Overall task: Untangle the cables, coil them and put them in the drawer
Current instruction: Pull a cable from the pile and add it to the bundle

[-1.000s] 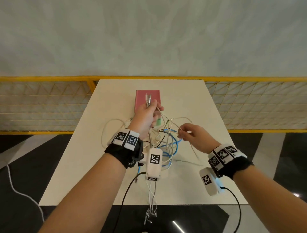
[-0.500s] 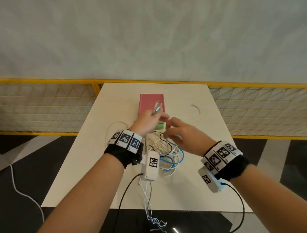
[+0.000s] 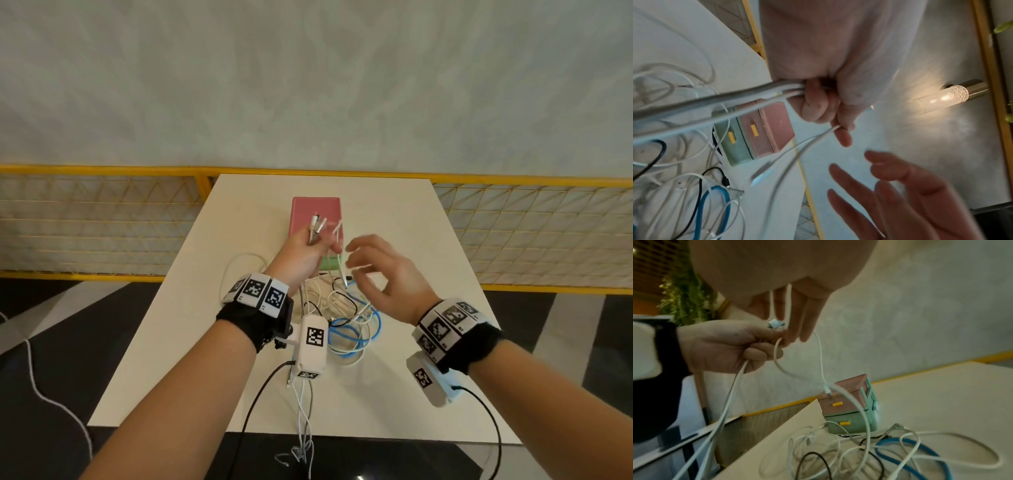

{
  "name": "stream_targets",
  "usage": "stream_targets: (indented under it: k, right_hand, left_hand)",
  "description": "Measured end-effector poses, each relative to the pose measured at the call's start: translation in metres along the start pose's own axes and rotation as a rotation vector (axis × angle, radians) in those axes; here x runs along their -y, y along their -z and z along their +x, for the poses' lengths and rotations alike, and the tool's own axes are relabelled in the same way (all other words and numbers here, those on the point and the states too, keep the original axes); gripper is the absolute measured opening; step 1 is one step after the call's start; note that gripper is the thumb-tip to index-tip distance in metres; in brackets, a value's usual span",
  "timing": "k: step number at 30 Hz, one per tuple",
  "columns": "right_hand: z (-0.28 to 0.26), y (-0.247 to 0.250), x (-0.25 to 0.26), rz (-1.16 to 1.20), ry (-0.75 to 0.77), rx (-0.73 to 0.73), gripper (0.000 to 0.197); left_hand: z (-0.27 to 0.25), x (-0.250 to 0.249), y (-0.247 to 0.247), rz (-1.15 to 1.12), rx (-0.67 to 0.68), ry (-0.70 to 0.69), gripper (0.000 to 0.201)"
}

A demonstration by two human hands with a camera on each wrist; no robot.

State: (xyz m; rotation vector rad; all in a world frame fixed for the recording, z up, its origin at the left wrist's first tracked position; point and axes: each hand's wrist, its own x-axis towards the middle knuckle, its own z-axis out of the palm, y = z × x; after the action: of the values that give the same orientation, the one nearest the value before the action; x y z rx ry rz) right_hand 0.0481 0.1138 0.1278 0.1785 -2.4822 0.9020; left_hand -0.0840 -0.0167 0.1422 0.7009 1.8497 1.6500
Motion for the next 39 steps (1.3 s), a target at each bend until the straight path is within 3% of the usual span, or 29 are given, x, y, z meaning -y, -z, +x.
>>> stream_targets:
  k: [2, 4, 6, 9, 11, 14, 16, 18, 24, 28, 30, 34, 39]
  right_hand:
    - [0.007, -0.002, -0.004, 0.071, -0.252, -0.123, 0.013]
    - [0.016, -0.004, -0.006, 0.195, -0.487, -0.099, 0.023]
    - [0.025, -0.006, -0.005, 0.389, -0.545, -0.124, 0.03]
    - [0.037, -0.003, 0.008, 0.664, -0.549, -0.234, 0.024]
    - [0.044, -0.001, 0.016, 0.782, -0.563, -0.262, 0.022]
    - [0.045, -0.001, 0.024, 0.749, -0.57, -0.201, 0.021]
    - [0.042, -0.004, 0.03, 0.699, -0.538, -0.149, 0.017]
    - [0.037, -0.009, 0.034, 0.649, -0.499, -0.094, 0.014]
    - [0.028, -0.021, 0.045, 0.591, -0.39, 0.094, 0.015]
    - [0.026, -0.018, 0.044, 0.546, -0.38, 0.072, 0.023]
    - [0.025, -0.016, 0.044, 0.556, -0.367, 0.091, 0.026]
    - [0.021, -0.014, 0.051, 0.519, -0.331, 0.194, 0.032]
    - [0.015, -0.011, 0.046, 0.455, -0.33, 0.281, 0.031]
  left_hand:
    - [-0.006, -0.005, 0.001, 0.004, 0.017, -0.04, 0.012]
    - [-0.013, -0.005, -0.001, 0.069, 0.053, -0.076, 0.009]
    - [-0.017, 0.001, -0.002, 0.117, 0.121, -0.104, 0.009]
    - [-0.023, 0.02, 0.0, 0.173, 0.212, -0.081, 0.004]
    - [-0.027, 0.026, 0.001, 0.198, 0.199, -0.047, 0.008]
    - [-0.026, 0.023, 0.004, 0.166, -0.016, 0.013, 0.028]
    - [-0.023, 0.014, 0.008, 0.009, -0.168, 0.021, 0.04]
    - [-0.023, 0.002, 0.009, -0.132, -0.211, -0.025, 0.047]
    - [-0.027, -0.028, 0.003, -0.309, -0.071, -0.146, 0.045]
    - [-0.034, -0.036, 0.0, -0.278, 0.053, -0.195, 0.043]
    - [-0.037, -0.037, 0.001, -0.223, 0.037, -0.247, 0.034]
    - [-0.034, -0.036, 0.001, -0.136, -0.13, -0.269, 0.03]
    - [-0.039, -0.058, 0.001, -0.405, -0.066, -0.237, 0.034]
